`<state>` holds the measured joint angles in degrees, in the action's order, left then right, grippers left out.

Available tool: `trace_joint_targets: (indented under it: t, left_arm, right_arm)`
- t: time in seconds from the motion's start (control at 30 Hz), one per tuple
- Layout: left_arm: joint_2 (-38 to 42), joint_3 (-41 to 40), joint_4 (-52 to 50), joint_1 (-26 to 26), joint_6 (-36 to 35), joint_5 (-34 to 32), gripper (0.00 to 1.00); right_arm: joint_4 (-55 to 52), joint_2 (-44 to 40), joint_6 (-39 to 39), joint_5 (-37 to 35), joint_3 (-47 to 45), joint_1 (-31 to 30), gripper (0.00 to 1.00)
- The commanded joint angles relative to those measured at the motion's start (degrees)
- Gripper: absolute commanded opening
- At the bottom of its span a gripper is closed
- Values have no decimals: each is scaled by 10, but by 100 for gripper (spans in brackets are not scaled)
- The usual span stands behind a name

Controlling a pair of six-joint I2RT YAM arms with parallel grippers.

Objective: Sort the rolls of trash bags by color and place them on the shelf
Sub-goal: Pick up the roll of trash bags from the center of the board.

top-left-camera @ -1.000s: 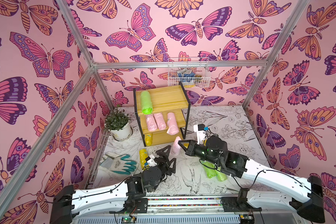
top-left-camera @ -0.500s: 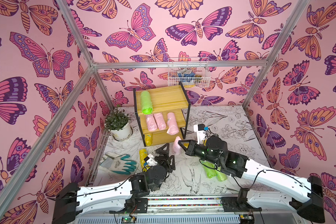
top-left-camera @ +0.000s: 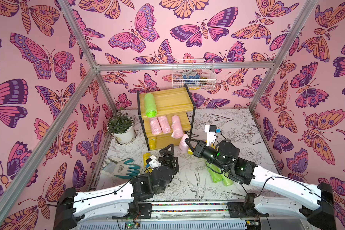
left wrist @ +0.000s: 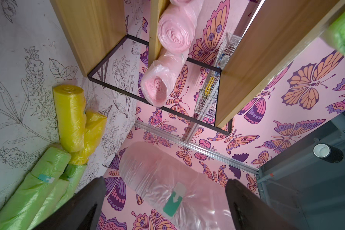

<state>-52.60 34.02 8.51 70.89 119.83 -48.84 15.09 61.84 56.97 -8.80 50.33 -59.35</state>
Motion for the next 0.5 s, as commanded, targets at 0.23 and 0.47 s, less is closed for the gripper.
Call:
trace_joint_targets:
  t: [0.23,0.47]
  left_arm:
    - [-135,60,187,2,279,-4,100]
    - [-182,62,304,2,246,-42,100]
  right_arm:
    - [63,0,12,-7,29,1,0]
    - [56,-27,19,-11,18,0,0]
